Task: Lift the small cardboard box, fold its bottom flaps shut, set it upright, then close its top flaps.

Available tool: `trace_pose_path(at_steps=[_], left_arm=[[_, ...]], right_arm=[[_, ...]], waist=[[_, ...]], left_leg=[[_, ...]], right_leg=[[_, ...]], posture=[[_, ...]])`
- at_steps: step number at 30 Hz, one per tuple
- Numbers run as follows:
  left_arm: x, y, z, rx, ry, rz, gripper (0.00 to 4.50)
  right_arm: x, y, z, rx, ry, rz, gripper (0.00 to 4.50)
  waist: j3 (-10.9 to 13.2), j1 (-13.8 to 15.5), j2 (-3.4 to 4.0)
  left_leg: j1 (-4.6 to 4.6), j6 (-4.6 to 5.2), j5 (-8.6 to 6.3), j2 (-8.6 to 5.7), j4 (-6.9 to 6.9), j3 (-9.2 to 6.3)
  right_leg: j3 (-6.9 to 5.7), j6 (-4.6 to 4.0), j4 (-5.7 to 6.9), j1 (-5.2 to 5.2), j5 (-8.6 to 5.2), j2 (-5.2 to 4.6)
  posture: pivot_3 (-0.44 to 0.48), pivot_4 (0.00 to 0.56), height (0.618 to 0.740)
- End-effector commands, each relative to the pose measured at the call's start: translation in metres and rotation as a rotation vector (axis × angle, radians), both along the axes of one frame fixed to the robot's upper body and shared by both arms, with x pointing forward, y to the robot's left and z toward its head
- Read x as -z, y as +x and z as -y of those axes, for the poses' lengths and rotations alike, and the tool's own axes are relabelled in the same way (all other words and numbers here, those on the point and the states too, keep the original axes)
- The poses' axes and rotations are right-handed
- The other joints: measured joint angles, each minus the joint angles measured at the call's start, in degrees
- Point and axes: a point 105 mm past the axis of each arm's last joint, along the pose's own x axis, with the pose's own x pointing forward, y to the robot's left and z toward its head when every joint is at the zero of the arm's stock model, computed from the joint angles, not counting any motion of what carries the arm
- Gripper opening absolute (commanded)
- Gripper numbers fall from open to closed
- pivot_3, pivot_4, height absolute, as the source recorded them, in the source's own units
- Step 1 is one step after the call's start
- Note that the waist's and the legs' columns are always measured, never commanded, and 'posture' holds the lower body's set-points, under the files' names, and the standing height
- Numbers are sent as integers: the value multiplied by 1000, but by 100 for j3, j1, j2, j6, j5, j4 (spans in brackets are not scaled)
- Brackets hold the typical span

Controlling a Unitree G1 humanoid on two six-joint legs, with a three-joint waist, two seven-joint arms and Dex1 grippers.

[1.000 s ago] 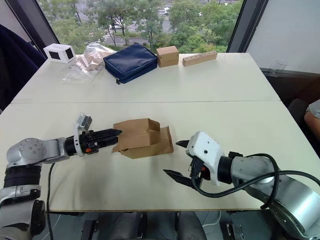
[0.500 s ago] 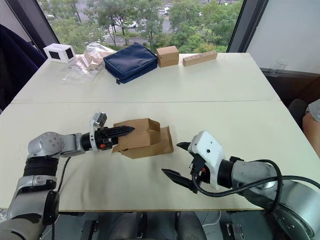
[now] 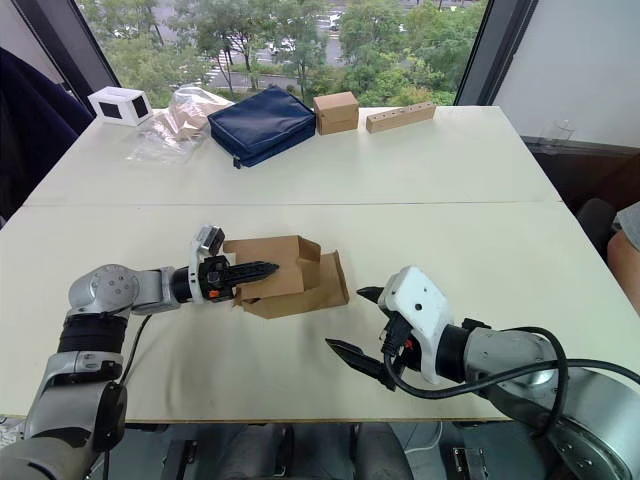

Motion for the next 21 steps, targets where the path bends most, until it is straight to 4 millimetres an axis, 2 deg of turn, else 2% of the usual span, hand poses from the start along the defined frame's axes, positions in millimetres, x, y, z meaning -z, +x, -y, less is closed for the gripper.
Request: trace_pose_path(at_steps=[1,4,7,8,11,13,14,15,18,21], left_arm=[[-19,-3,-2,18,-37,75,32],[-36,-2,-6,13,-25,186,32],[-67,2,-8,15,60,421,32],[-83,5,-6,15,88,514,32],[-138,2,3,66,133,801,0],[-158,-3,7,107,150,913,0],[-162,-4,8,118,154,936,0],[-164,-5,8,129,160,958,0],[-174,-6,13,157,164,1029,0],[-183,-10,18,187,150,1087,0]], right_arm=[[-10,-2,-3,-23,22,38,4500],[-22,3,-2,-2,107,53,4500],[-59,20,6,80,360,110,4500],[-70,27,11,109,428,132,4500],[-111,49,20,176,610,247,3741],[-138,59,20,180,717,309,2895],[-144,61,18,177,737,321,2613],[-149,64,16,173,743,335,2097],[-163,76,9,168,750,384,982],[-175,86,3,162,766,422,19]], waist=[[0,0,0],[1,-7,-1],[3,-11,-4],[3,-5,-3],[8,16,-12],[8,1,-8],[6,-4,-2],[1,-10,6],[4,-40,11],[6,-42,12]], left_leg=[[0,0,0,0,0,0],[0,0,0,1,0,0],[0,0,0,5,0,0],[1,-1,0,6,0,1],[-3,-3,1,3,1,1],[-6,-3,1,0,2,4],[-8,-3,1,-2,0,7],[-6,-3,1,-3,-4,8],[-4,0,0,-1,-10,9],[-22,-4,5,4,-4,11]], right_leg=[[0,0,0,0,0,0],[0,0,0,0,0,0],[2,0,0,-1,0,1],[2,0,1,-1,0,0],[1,0,-1,-1,0,-1],[1,0,-2,-4,0,-1],[1,0,-4,-7,0,-1],[1,0,-4,-8,0,-2],[2,-1,-4,-13,-1,3],[3,-1,14,-36,0,11]], posture=[[0,150,740],[0,150,740],[0,150,740],[0,150,740],[0,150,740],[0,150,740],[0,150,740],[0,150,740],[0,150,740],[0,150,740]])
